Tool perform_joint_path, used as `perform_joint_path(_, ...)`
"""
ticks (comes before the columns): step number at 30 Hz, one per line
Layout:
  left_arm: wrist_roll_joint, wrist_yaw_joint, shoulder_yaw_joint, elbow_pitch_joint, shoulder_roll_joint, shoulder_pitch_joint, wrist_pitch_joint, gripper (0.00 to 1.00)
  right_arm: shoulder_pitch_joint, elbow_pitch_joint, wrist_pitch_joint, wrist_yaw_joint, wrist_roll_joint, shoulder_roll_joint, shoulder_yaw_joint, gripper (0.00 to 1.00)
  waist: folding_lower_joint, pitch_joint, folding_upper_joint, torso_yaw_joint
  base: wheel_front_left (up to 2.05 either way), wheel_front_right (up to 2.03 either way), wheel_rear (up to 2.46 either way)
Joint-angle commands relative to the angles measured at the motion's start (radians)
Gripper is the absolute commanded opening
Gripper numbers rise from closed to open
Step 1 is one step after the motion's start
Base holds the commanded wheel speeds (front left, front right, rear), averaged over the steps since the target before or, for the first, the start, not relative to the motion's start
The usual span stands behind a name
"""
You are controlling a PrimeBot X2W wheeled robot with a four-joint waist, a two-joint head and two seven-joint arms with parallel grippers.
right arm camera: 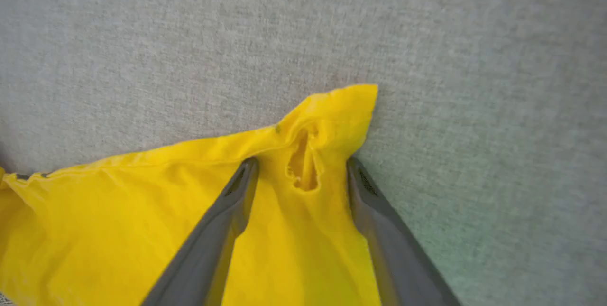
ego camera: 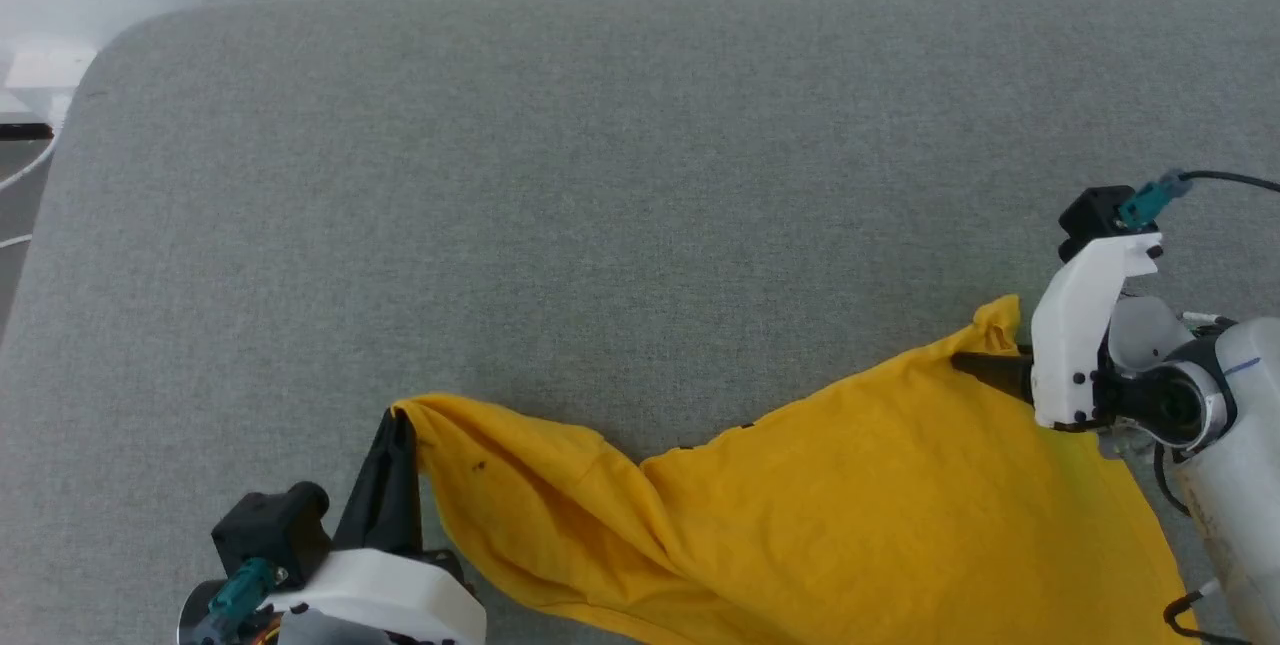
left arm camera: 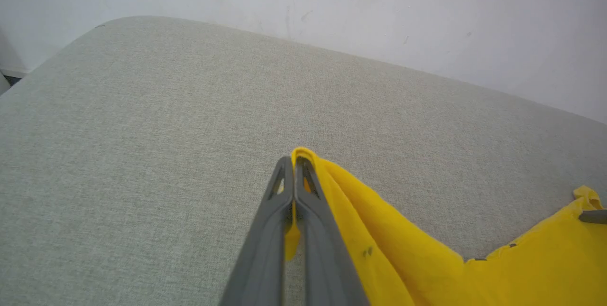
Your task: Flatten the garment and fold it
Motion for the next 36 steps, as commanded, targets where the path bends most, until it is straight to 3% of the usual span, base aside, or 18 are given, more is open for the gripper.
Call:
perform_joint_path(1, -0.001, -0.006, -0.002, 0.006, -0.004, -0.019, -0.007, 0.0, 0.063, 0.061, 0.068, -0.001, 0.016, 0.026, 0.05, 0.14, 0.0, 0.002, 0.0, 0.001, 0.0, 0.0, 0.0)
perform_joint_path(2, -0.002, -0.006, -0.003, 0.008, -0.005, -0.021, -0.007, 0.0, 0.064, 0.074, 0.093, -0.001, 0.022, 0.025, 0.056, 0.0, 0.0, 0.003, 0.0, 0.0, 0.0, 0.0, 0.0)
perform_joint_path(8, -0.005, -0.009, 0.012, 0.027, 0.01, -0.04, -0.009, 0.0, 0.047, 0.059, 0.115, -0.001, 0.036, 0.006, 0.08, 0.0, 0.0, -0.02, 0.0, -0.01, 0.0, 0.0, 0.0)
perform_joint_path(11, -0.001, -0.016, 0.03, 0.037, 0.034, -0.082, -0.003, 0.0, 0.022, 0.003, 0.034, -0.001, 0.034, -0.025, 0.086, 0.0, 0.0, -0.053, 0.0, -0.015, 0.0, 0.0, 0.0)
perform_joint_path(15, -0.009, -0.058, 0.051, 0.071, 0.068, -0.217, 0.017, 0.0, -0.032, -0.047, -0.114, -0.001, -0.011, -0.077, 0.078, 0.0, 0.0, -0.108, 0.0, -0.028, 0.0, 0.0, 0.0)
perform_joint_path(19, -0.034, -0.128, 0.074, 0.175, 0.112, -0.413, 0.054, 0.0, -0.11, -0.042, -0.228, -0.001, -0.072, -0.092, 0.038, 0.0, 0.0, -0.152, 0.0, -0.051, 0.0, 0.0, 0.0)
perform_joint_path(26, 0.015, -0.242, 0.039, 0.468, 0.164, -0.799, 0.062, 0.0, -0.312, 0.036, -0.363, -0.001, -0.161, -0.059, -0.047, 0.0, 0.0, -0.157, 0.0, -0.095, 0.0, 0.0, 0.0)
perform_joint_path(36, 0.125, -0.308, 0.006, 0.787, 0.175, -1.385, -0.047, 0.0, -0.7, 0.113, -0.559, -0.001, -0.281, -0.051, -0.134, 0.0, 0.0, 0.043, 0.0, -0.135, 0.0, 0.0, 0.0)
